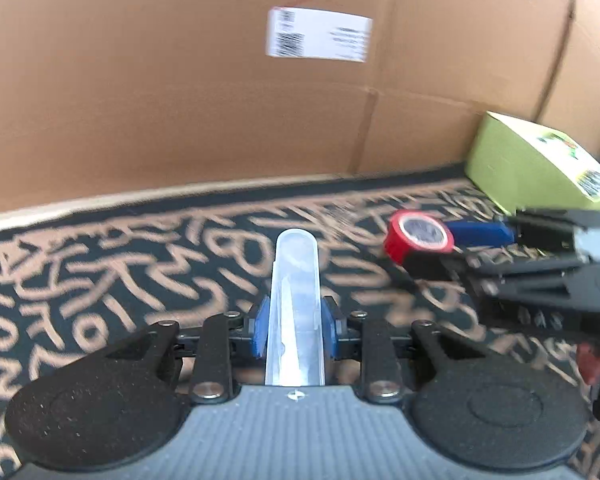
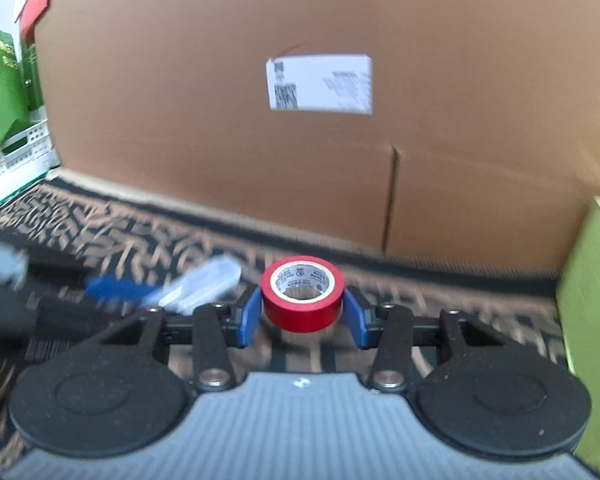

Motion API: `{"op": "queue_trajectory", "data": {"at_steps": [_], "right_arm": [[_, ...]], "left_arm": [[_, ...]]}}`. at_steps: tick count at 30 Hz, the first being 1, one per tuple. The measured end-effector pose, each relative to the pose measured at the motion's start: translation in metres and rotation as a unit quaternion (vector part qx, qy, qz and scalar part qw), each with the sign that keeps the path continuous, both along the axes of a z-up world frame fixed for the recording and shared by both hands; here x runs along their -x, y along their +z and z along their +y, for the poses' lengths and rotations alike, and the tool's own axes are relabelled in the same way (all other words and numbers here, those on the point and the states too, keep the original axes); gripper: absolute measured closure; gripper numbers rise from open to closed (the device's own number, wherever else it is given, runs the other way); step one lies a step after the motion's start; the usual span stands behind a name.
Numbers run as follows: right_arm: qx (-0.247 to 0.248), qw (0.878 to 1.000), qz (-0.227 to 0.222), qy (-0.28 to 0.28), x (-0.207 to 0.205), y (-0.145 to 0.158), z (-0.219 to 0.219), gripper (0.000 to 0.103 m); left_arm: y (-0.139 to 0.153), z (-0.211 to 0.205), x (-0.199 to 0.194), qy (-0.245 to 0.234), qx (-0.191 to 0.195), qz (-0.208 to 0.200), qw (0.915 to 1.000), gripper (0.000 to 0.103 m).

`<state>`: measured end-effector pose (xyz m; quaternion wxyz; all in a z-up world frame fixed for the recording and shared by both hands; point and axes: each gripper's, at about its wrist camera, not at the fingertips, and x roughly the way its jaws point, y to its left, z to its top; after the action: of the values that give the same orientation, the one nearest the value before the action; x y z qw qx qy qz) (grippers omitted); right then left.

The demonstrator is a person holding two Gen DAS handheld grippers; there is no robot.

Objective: Organize objects
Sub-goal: 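Carry the tube case and red tape roll over the lime-green box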

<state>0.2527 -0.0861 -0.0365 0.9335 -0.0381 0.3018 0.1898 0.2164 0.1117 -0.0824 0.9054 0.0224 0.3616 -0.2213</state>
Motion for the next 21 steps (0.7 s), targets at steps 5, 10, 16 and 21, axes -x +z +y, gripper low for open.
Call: {"op": "queue_trajectory", "data": {"at_steps": [5, 10, 16, 21], "right_arm": [[0.008, 1.000, 0.014, 0.001, 0.063, -0.004, -0.029, 0.059], [0.030, 0.999, 0.006, -0.008, 0.110, -0.005, -0.047, 0.059], [0.022, 1.000, 0.007, -0.002, 0.112, -0.007, -0.048, 0.058], [0.028, 1.000, 0.007, 0.000, 0.112, -0.009, -0.044, 0.057]], "left_arm": [[0.002, -0.017, 0.047, -0.053, -0.029, 0.003, 0.9982, 0.075], [-0.001, -0.040, 0.057, -0.060, -0.068, -0.005, 0.9959, 0.049], [-0.002, -0.044, 0.056, -0.052, -0.071, -0.014, 0.9960, 0.055], [-0.003, -0.049, 0.061, -0.042, -0.077, -0.022, 0.9959, 0.057]]}}
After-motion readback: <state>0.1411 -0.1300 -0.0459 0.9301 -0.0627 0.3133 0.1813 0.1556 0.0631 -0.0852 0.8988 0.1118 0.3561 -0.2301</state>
